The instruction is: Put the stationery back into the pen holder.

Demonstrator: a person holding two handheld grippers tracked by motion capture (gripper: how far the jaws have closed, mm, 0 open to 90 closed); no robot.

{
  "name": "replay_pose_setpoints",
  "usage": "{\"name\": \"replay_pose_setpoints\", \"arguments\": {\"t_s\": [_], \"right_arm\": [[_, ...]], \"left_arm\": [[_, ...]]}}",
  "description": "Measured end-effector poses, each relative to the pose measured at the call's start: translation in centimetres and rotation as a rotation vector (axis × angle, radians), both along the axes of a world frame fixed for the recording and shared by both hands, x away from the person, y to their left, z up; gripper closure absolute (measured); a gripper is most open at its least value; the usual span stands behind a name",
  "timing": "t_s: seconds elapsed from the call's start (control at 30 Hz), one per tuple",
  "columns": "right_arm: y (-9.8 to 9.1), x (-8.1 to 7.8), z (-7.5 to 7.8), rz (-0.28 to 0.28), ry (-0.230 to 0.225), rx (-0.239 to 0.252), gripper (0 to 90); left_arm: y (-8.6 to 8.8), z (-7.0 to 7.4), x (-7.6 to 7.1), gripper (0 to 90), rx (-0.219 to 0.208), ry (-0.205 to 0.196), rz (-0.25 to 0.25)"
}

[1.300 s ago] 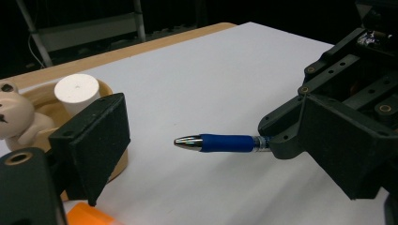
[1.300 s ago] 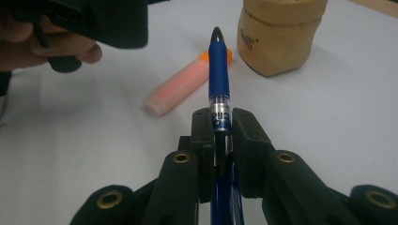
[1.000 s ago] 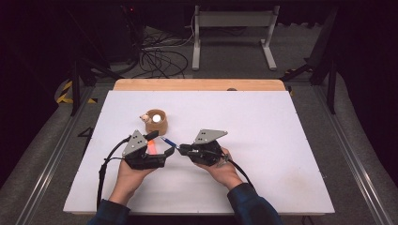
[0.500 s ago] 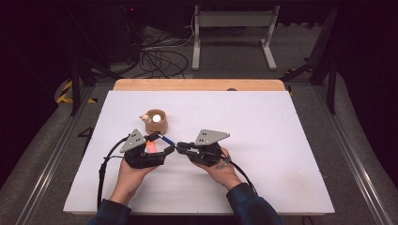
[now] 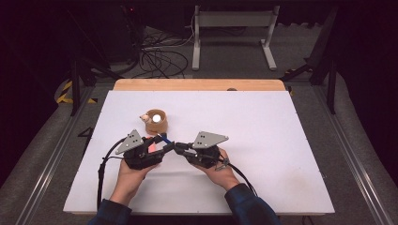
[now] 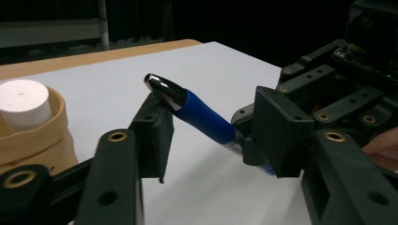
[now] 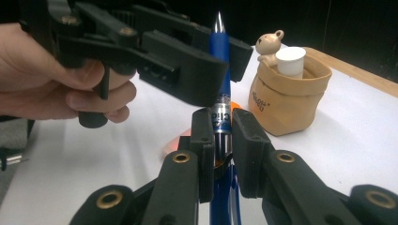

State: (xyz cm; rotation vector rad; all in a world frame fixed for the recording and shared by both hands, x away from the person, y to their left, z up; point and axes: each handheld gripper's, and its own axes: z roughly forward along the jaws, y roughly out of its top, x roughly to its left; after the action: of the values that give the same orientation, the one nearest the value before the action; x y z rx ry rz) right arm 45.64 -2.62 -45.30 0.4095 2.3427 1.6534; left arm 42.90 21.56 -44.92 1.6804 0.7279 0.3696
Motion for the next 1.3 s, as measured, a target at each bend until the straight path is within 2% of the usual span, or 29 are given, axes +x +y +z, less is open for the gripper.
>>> {"name": "replay_pose_setpoints", "arguments": {"t_s": [0.1,0.3,0.33,0.37,0.43,0.53,0.7,0.9,1.03,1.13,1.3], "right_arm": [[0.2,-0.1,-0.1,-0.004,-0.007,-0.008,80.0],[0.4,-0.2,-0.1,-0.002,-0.016,-0.015,80.0],[0.4,-0.3,-0.1,-0.001,-0.015,-0.012,83.2],[0.4,-0.3,-0.1,0.003,-0.016,-0.01,90.0],[0.4,-0.2,-0.1,0.001,-0.016,0.001,90.0],[0.6,-0.3,-0.2,0.004,-0.025,-0.018,90.0],[0.4,-0.2,-0.1,-0.012,-0.017,-0.017,89.9],[0.0,-0.3,0.1,-0.019,-0.014,-0.012,83.0],[-0.4,-0.3,0.3,-0.035,-0.002,-0.001,72.6],[-0.7,-0.2,0.3,-0.054,0.007,0.0,60.8],[-1.4,-0.2,0.3,-0.086,0.027,0.009,50.0]], "left_arm": [[0.0,0.0,0.0,56.2,-0.006,-0.011,0.001],[0.0,0.2,-0.3,75.0,-0.043,-0.025,-0.022],[-0.1,0.2,-0.4,78.2,-0.037,-0.032,-0.011],[-0.1,0.3,-0.4,78.1,-0.031,-0.045,-0.011],[-0.1,0.3,-0.5,79.4,-0.048,-0.034,-0.03],[-0.2,0.4,-0.5,79.8,-0.046,-0.044,-0.026],[-0.1,0.6,-0.6,79.9,-0.032,-0.057,-0.017],[0.0,0.9,-0.4,80.0,-0.031,-0.068,-0.015],[0.0,1.3,-0.2,80.0,-0.024,-0.072,-0.015],[0.1,1.5,0.0,80.0,-0.016,-0.069,-0.015],[0.4,2.2,0.6,80.0,-0.01,-0.074,-0.008]]}}
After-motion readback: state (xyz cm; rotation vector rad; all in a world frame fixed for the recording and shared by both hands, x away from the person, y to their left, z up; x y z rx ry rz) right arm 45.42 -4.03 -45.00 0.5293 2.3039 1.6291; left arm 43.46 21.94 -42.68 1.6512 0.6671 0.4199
